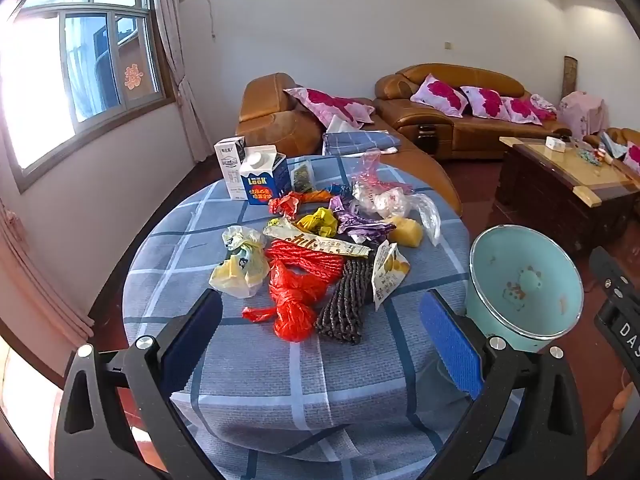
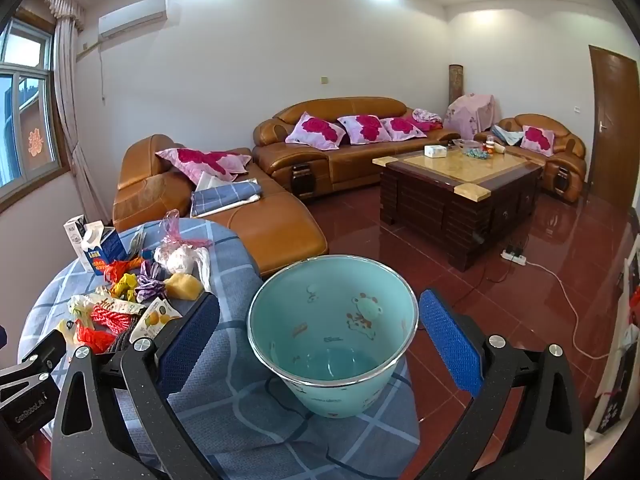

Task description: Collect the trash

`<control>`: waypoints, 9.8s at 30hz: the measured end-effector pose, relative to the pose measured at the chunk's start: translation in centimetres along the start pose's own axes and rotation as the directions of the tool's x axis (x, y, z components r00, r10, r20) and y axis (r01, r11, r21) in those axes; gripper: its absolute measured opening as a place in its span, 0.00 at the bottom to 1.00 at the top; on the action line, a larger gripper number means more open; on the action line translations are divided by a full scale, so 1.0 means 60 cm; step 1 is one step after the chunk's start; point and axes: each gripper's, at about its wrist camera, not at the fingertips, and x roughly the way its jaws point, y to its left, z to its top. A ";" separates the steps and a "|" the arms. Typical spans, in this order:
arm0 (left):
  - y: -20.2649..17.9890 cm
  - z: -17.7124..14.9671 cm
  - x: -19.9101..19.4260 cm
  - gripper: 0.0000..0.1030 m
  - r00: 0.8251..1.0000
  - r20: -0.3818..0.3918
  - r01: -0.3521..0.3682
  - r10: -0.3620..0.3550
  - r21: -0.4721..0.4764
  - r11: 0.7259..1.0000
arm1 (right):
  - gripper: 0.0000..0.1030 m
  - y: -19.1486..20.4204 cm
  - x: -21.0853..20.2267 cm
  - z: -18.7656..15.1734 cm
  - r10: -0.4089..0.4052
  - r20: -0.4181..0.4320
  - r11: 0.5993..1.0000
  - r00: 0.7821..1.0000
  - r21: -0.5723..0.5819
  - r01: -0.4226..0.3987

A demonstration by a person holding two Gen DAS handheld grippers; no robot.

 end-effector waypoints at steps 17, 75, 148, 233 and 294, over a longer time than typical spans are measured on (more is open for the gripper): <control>-0.001 0.000 -0.006 0.94 1.000 0.013 -0.018 0.018 0.018 1.000 | 0.95 -0.001 0.009 -0.006 -0.021 -0.005 1.000 1.000 -0.013 0.021; -0.006 -0.004 -0.005 0.94 0.999 0.020 -0.037 0.036 0.042 0.998 | 0.95 0.005 0.012 -0.010 -0.005 -0.019 1.000 1.000 -0.011 0.005; -0.003 -0.002 -0.006 0.94 0.999 0.019 -0.035 0.035 0.039 0.999 | 0.95 0.004 0.012 -0.012 -0.006 -0.018 1.000 1.000 -0.011 0.006; 0.225 0.003 0.348 0.64 0.955 -0.293 -0.089 0.039 -0.159 0.983 | 0.26 0.274 0.273 -0.064 0.366 -0.451 0.912 0.814 0.001 -0.410; -0.107 0.034 0.103 0.35 0.983 -0.034 0.181 -0.178 0.167 0.969 | 0.07 -0.008 0.178 -0.023 0.201 -0.170 0.979 0.965 0.058 -0.194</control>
